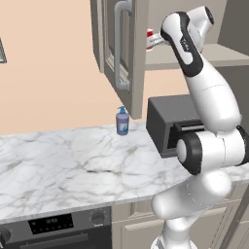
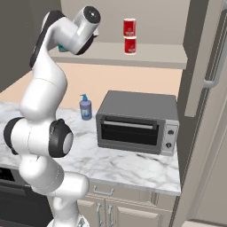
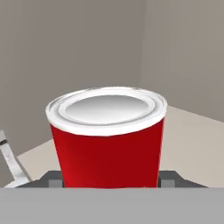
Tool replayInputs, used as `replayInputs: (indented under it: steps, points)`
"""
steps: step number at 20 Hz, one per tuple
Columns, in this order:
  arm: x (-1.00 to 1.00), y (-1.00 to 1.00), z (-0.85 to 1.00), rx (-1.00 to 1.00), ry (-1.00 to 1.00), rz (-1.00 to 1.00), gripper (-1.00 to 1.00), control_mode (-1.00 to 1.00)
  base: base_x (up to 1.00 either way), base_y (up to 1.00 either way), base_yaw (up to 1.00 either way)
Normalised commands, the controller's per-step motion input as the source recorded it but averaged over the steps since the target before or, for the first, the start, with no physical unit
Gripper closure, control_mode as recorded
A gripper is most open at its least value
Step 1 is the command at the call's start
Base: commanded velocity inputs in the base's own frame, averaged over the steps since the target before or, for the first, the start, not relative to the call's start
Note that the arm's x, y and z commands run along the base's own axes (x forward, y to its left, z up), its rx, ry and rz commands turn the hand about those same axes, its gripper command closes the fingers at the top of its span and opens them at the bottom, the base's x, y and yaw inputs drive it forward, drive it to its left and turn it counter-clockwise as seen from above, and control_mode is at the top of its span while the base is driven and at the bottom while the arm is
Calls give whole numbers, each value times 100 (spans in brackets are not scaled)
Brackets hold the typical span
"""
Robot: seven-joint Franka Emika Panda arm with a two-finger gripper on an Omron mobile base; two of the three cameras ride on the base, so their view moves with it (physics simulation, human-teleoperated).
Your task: Stack two cans on top of the other two cans in the cabinet.
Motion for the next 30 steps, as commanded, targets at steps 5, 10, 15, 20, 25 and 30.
replayInputs:
  steps: [5,10,15,20,25,30]
  points:
    - [-9,0,31,8,-1,0,100,-100,0,0,0]
    - [0,5,25,10,0,0,100,-100,0,0,0]
    - [12,31,8,3,0,0,100,-100,0,0,0]
    - [17,33,6,0,0,1,100,-100,0,0,0]
    - [22,14,7,-1,0,3,100,-100,0,0,0]
    - [22,13,0,-4,0,6,100,-100,0,0,0]
